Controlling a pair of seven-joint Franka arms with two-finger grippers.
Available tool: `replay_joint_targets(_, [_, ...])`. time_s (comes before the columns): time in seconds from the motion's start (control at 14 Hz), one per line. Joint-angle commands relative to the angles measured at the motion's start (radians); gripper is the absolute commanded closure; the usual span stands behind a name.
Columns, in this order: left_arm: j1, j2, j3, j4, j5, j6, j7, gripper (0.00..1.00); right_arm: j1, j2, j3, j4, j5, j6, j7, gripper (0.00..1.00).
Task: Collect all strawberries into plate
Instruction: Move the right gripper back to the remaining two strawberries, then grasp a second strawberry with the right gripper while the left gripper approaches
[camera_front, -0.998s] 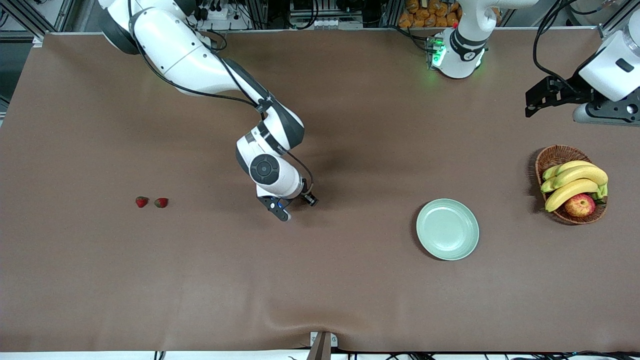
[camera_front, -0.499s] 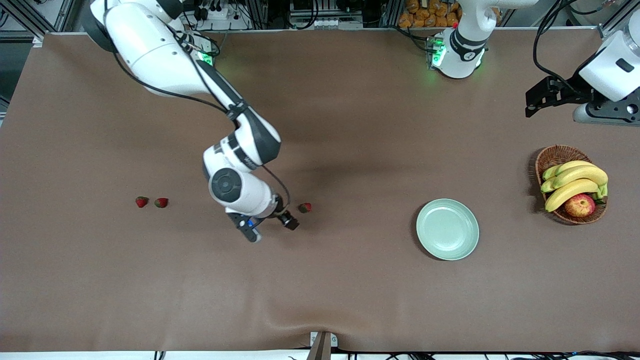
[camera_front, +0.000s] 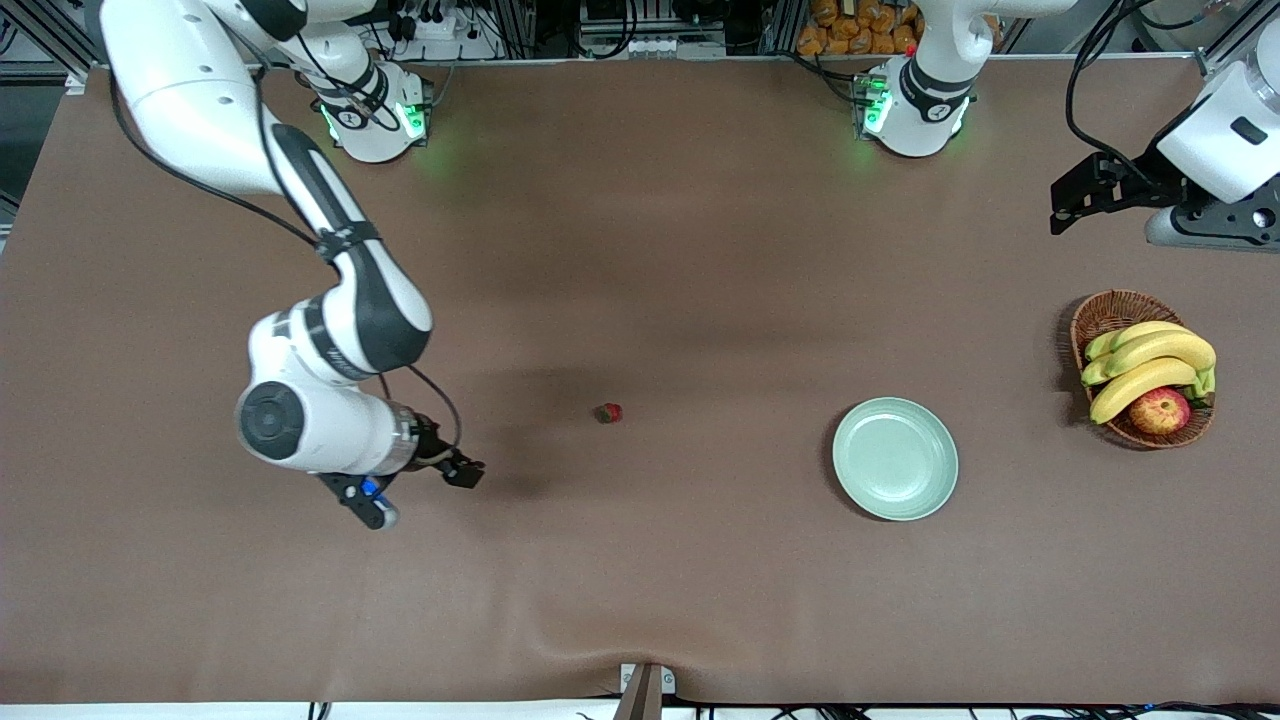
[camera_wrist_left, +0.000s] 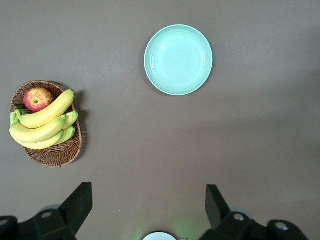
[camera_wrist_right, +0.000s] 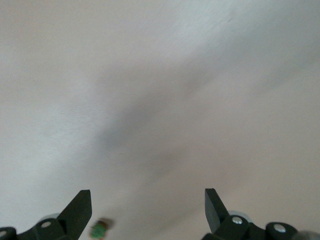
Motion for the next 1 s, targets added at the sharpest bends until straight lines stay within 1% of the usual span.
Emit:
replay_joint_targets(0.0, [0.002,-0.001,0.001,0.007,-0.026,-0.014,0.001,0.0,-0.079,-0.05,0.006,-0.039,-0.011,-0.085,-0.167,0.0])
replay_joint_targets(0.29, [0.0,-0.001,0.001,0.007,-0.026,-0.014,0.001,0.0,-0.168,-0.142,0.006,-0.185,-0.065,-0.095,-0.37,0.0])
replay_joint_targets(0.43, [0.0,-0.001,0.001,0.007,-0.026,-0.014,0.001,0.0,-0.2,-0.196,0.003,-0.277,-0.066,-0.072,-0.438,0.0])
replay_joint_targets(0.5, [0.0,-0.001,0.001,0.007,-0.026,-0.014,0.001,0.0,-0.212,-0.228,0.003,-0.338,-0.074,-0.037,-0.458,0.0])
replay_joint_targets(0.64, [0.003,0.001,0.001,0.007,-0.034,-0.014,0.001,0.0,-0.234,-0.306,0.003,-0.505,-0.082,0.087,-0.502,0.0])
replay_joint_targets(0.71, [0.005,0.001,0.001,0.007,-0.035,-0.014,0.001,0.0,-0.24,-0.336,0.003,-0.57,-0.082,0.134,-0.517,0.0])
replay_joint_targets(0.86, [0.005,0.001,0.001,0.007,-0.036,-0.014,0.001,0.0,-0.255,-0.357,0.002,-0.643,-0.082,0.181,-0.545,0.0])
replay_joint_targets(0.93, [0.005,0.001,0.001,0.007,-0.037,-0.014,0.001,0.0,-0.258,-0.366,0.0,-0.685,-0.083,0.23,-0.55,0.0])
